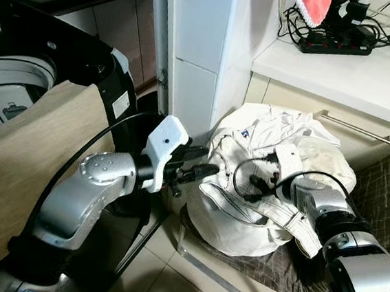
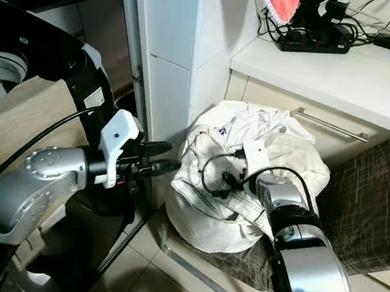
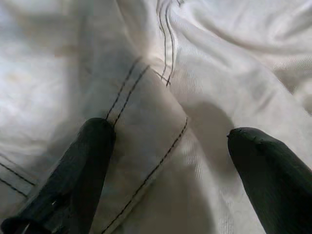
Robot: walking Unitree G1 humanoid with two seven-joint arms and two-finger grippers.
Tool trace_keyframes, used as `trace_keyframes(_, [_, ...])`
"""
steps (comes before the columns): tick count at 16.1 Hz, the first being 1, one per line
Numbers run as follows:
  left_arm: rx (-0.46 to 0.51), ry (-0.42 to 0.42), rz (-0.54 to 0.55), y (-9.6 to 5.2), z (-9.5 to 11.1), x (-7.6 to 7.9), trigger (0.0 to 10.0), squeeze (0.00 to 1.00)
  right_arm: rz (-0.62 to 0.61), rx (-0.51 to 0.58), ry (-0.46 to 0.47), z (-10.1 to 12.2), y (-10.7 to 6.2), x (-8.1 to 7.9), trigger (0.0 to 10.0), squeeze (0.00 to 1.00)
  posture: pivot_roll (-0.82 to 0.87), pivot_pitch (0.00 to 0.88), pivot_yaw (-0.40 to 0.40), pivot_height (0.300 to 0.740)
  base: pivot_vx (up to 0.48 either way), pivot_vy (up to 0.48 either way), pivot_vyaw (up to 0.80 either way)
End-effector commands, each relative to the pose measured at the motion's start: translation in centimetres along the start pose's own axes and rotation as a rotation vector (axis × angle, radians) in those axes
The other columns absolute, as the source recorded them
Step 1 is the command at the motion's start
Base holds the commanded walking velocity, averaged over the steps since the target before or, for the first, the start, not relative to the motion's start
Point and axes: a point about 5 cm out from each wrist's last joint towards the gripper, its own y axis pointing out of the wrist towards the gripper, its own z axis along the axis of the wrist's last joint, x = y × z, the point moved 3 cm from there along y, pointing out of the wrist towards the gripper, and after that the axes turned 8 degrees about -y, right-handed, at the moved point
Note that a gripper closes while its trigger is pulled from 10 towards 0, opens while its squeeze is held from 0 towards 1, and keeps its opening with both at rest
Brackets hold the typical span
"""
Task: Clothes washing
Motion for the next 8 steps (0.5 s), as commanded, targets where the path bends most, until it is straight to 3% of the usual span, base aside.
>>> trace_keyframes(1, [-0.019, 0.007, -0.008, -0.2, -0.1, 0.4, 10.0, 0.00, -0.009, 0.005, -0.001, 0.5, 0.1, 0.0, 9.3, 0.00, -0.02, 0.097, 0.031, 0.740, 0.000, 0.000, 0.00])
trace_keyframes(2, [-0.021, 0.004, -0.020, -0.3, -0.1, 0.7, 10.0, 0.00, -0.001, 0.002, 0.003, 0.4, 0.1, -0.1, 6.0, 0.00, -0.02, 0.099, 0.030, 0.740, 0.000, 0.000, 0.00])
trace_keyframes(3, [-0.024, -0.010, -0.049, -0.4, -0.2, 1.2, 10.0, 0.00, 0.015, -0.002, 0.012, 0.3, 0.2, -0.4, 1.4, 0.00, -0.02, 0.100, 0.029, 0.740, 0.000, 0.000, 0.00])
trace_keyframes(4, [-0.031, -0.016, -0.074, -0.5, -0.4, 1.7, 10.0, 0.00, 0.032, -0.006, 0.027, 0.1, 0.3, -0.7, 0.0, 0.00, -0.03, 0.096, 0.029, 0.740, 0.000, 0.000, 0.00])
trace_keyframes(8, [-0.054, -0.012, -0.107, -0.2, -0.7, 2.4, 10.0, 0.00, 0.067, -0.029, 0.038, -0.3, 0.3, -1.0, 0.0, 0.00, -0.04, 0.094, 0.027, 0.740, 0.000, 0.000, 0.00])
